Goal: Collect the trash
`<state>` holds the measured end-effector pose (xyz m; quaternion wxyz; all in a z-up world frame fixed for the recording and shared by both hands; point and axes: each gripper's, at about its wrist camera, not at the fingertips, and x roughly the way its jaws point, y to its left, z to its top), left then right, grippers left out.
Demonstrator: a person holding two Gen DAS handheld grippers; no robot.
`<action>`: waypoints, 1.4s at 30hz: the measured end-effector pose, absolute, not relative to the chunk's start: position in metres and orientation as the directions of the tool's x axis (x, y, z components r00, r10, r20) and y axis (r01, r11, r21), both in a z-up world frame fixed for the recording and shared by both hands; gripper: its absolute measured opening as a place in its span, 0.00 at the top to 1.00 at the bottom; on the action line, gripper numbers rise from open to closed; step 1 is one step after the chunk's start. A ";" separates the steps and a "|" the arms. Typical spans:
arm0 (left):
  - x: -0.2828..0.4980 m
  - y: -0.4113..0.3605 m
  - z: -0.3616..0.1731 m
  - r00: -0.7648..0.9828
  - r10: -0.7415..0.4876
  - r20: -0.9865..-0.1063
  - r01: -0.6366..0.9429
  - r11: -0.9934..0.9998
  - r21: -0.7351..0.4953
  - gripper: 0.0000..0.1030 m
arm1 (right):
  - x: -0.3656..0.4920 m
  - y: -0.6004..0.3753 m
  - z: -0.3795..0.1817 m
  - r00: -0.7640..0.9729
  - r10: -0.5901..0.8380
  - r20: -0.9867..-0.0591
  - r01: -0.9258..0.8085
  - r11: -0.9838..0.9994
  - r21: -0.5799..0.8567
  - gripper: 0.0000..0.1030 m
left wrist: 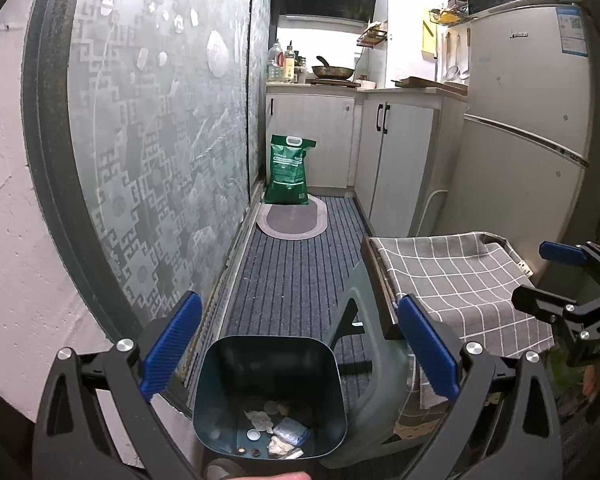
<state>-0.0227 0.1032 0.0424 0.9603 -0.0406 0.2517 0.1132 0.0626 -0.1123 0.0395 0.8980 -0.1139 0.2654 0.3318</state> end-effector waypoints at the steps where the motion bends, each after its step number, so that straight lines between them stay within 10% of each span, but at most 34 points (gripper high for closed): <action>1: -0.023 0.103 0.043 0.849 0.196 -0.492 -0.237 0.971 -0.023 0.03 | 0.062 -0.112 0.040 0.637 0.538 -0.552 -0.659 0.751 -0.028 0.03; 42: -0.027 0.099 0.047 0.852 0.199 -0.484 -0.241 0.970 -0.025 0.03 | 0.061 -0.111 0.040 0.630 0.540 -0.558 -0.665 0.746 -0.029 0.03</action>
